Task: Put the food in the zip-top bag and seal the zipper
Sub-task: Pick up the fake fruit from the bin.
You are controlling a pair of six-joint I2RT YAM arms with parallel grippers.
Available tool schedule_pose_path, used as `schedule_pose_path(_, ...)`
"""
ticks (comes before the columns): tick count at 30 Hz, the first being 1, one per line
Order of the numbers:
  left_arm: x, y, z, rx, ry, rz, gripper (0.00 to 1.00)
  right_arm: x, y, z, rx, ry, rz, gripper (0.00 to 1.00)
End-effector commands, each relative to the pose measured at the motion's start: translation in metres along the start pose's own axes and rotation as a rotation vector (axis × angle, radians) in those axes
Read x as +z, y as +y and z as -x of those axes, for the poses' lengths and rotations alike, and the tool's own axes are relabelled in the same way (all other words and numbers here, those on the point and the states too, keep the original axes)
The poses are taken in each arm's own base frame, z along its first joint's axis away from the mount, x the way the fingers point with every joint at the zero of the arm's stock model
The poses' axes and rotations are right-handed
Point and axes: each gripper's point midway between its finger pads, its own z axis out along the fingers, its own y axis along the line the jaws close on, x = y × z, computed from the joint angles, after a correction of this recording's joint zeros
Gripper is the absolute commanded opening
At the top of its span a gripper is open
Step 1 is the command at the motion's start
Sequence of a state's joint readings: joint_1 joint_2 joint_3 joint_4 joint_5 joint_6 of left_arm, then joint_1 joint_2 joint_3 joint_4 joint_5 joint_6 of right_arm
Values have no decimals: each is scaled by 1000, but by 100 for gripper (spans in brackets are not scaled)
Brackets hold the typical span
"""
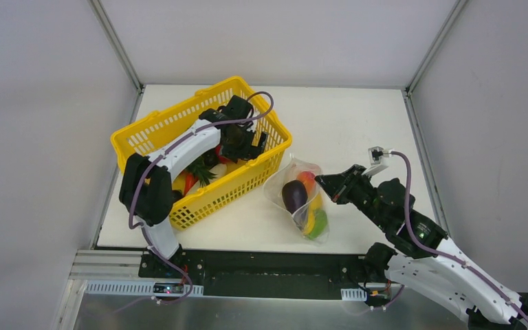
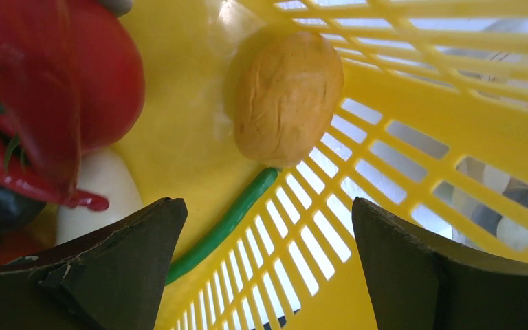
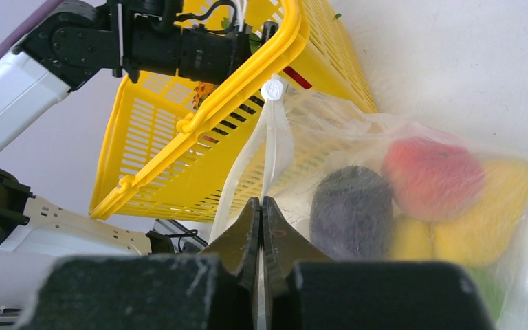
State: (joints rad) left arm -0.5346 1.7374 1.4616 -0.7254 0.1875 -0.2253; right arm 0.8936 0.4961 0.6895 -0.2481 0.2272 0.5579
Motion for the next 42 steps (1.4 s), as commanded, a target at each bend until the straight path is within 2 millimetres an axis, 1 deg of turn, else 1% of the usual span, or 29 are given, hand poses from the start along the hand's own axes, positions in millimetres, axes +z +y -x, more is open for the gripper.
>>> schedule_pose_path(1, 17, -11, 16, 10, -12, -82, 97, -1, 17, 14, 21, -40, 50, 0)
schedule_pose_path(2, 22, -14, 14, 9, -2, -101, 96, 0, 17, 13, 20, -35, 49, 0)
schedule_pose_path(7, 49, -13, 2, -10, 35, -128, 95, -1, 14, 14, 22, -43, 38, 0)
schedule_pose_path(9, 57, -12, -6, -16, 69, -129, 92, -1, 14, 15, 22, -47, 38, 0)
schedule_pose_path(12, 66, -10, -13, -25, 79, -135, 91, -1, 13, 15, 23, -46, 34, 0)
schedule_pose_path(16, 78, -4, -17, -59, 78, -106, 86, 1, 14, 13, 21, -37, 36, 0)
schedule_pose_path(19, 85, -3, -11, -116, 16, -96, 80, 1, 14, 12, 22, -32, 34, 0)
schedule_pose_path(21, 87, -4, -5, -162, -40, -103, 77, 1, 14, 13, 21, -36, 35, 0)
schedule_pose_path(22, 89, -5, -6, -186, -62, -110, 76, 1, 13, 13, 21, -36, 32, 0)
schedule_pose_path(25, 91, -10, 5, -222, -144, -149, 74, 1, 12, 13, 20, -38, 25, 0)
schedule_pose_path(30, 94, -12, 5, -237, -170, -173, 65, 0, 11, 13, 16, -37, 18, 0)
schedule_pose_path(31, 92, -12, 6, -239, -179, -173, 65, 1, 11, 13, 16, -38, 17, 0)
schedule_pose_path(35, 82, -9, 15, -231, -227, -152, 74, 1, 11, 13, 17, -37, 19, 0)
schedule_pose_path(37, 79, -7, 20, -224, -242, -135, 76, 1, 11, 13, 18, -36, 17, 0)
schedule_pose_path(40, 80, -7, 29, -226, -251, -125, 77, 2, 11, 11, 18, -31, 19, 0)
schedule_pose_path(42, 84, -6, 30, -220, -238, -108, 76, 2, 11, 11, 19, -31, 18, 0)
